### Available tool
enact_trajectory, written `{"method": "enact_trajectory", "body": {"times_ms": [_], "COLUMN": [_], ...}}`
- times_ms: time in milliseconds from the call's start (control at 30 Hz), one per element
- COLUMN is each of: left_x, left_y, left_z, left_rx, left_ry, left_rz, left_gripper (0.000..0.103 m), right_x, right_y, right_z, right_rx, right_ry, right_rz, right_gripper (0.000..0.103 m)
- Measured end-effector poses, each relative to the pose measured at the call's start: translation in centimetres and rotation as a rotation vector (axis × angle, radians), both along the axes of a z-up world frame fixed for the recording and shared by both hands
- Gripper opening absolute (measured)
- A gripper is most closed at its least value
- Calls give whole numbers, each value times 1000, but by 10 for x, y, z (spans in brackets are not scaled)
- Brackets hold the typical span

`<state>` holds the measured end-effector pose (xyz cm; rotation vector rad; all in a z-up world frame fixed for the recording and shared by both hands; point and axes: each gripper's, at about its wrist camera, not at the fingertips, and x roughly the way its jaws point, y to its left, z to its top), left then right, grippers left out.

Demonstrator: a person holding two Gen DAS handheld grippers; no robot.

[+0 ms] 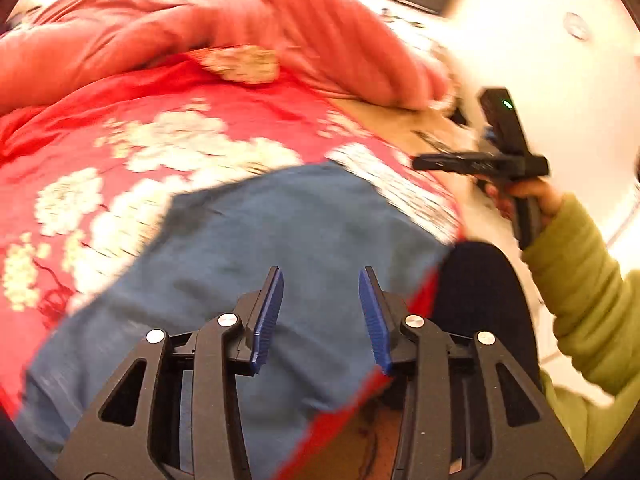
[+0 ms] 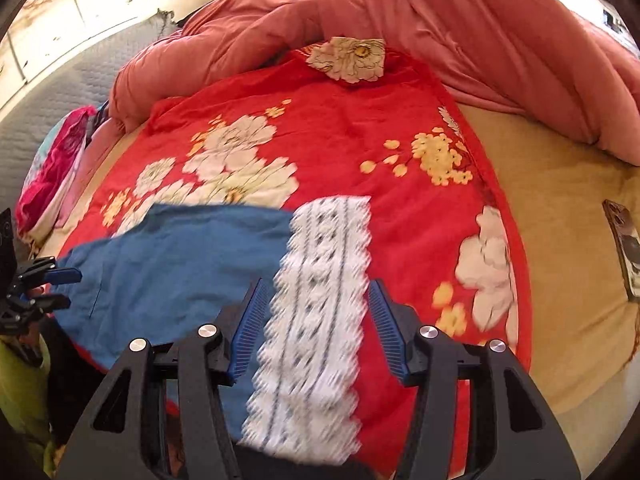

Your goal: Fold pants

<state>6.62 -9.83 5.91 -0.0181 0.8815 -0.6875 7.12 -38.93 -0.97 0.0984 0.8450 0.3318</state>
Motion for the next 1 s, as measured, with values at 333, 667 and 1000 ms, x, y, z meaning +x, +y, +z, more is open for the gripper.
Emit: {"method": "enact_trajectory", "body": {"times_ms": [333, 667, 1000], "left_x": [113, 126, 121], "left_y": [21, 28, 11], "left_z": [-48, -79, -75], "left_rx": [122, 95, 127], "left_ry": [132, 174, 109], "left_rz": [211, 189, 185], "left_gripper": [31, 31, 9], "right_x": [89, 107, 69], "right_y": [-18, -6, 7], "right_z": [-42, -61, 13], "right_rx": [142, 221, 61], "right_ry": [139, 164, -148], "right_rz": [55, 141, 128], "right_gripper": [29, 27, 15]}}
